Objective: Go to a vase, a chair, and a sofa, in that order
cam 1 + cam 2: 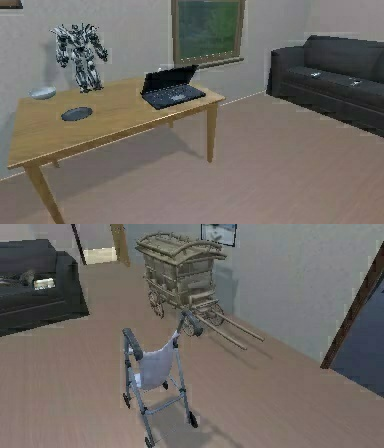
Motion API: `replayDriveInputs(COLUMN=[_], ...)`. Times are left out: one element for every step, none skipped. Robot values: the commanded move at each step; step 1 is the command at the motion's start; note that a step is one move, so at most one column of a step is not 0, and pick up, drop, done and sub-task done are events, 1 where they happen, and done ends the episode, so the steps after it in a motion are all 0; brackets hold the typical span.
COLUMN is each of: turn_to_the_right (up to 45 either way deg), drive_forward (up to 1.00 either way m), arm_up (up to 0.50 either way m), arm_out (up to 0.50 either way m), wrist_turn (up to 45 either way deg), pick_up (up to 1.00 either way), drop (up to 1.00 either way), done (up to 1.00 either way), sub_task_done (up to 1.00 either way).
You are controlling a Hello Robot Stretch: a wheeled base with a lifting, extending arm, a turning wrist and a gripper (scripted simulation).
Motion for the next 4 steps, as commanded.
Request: replayDriveInputs(turn_to_the_right=[0.0, 45.0, 9.0, 0.0], drive_forward=[0.55, 0.00, 0.00, 1.00], arm_up=[0.00, 0.00, 0.00, 0.00], arm_out=[0.00, 0.00, 0.00, 0.00], wrist_turn=[0.0, 0.0, 0.0, 0.0], pick_up=[0.00, 0.00, 0.00, 0.00], drop=[0.00, 0.00, 0.00, 0.00], done=[0.00, 0.00, 0.00, 0.00], sub_task_done=[0.00, 0.00, 0.00, 0.00])
